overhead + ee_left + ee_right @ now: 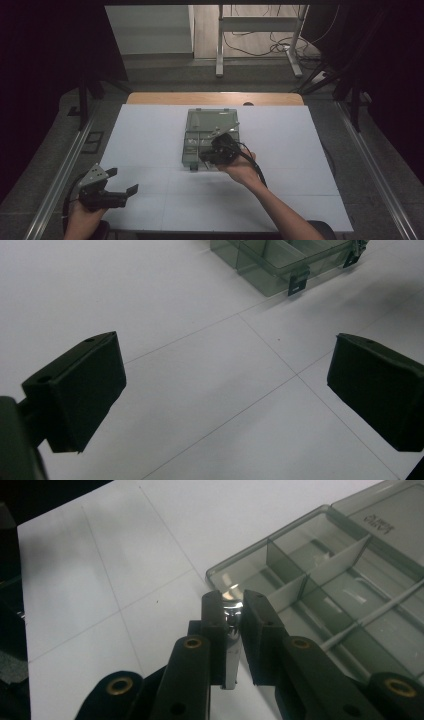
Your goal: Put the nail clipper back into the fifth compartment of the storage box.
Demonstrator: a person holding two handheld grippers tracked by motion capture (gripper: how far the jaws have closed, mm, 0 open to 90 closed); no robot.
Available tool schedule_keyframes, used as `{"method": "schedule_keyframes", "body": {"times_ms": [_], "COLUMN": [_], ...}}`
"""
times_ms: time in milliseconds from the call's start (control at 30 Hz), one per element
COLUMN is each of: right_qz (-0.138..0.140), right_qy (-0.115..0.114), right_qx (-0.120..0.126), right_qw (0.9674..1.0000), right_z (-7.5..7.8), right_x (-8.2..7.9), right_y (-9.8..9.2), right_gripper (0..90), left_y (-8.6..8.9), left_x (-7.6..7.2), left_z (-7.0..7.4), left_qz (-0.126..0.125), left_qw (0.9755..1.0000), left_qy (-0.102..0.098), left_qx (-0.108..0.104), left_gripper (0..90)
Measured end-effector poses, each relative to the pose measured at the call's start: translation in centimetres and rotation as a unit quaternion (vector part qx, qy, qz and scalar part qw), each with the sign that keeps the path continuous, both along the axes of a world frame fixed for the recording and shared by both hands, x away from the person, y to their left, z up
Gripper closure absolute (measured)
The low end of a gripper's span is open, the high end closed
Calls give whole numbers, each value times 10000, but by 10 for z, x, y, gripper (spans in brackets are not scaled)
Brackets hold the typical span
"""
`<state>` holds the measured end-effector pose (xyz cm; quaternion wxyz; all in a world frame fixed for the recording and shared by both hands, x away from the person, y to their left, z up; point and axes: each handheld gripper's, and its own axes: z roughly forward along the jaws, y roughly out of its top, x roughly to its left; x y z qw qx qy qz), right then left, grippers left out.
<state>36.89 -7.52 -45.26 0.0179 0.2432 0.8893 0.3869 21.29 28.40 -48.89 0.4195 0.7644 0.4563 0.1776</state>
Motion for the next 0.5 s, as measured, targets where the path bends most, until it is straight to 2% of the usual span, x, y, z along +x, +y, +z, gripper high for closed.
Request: {"method": "schedule_keyframes", "body": {"times_ms": [500], "right_qz": [-74], "right_qy": [-125], "right_qx": [104], "right_qw": [9998], "right_z": [0], "right_x": [15], "right_y": [20], "right_gripper": [795], "left_y": [0], "left_x": [0], "left_z": [0], "left_qz": [-3], "left_qw": [10000], "left_qy": [2], "left_qx": [-6], "left_gripper": [28]}}
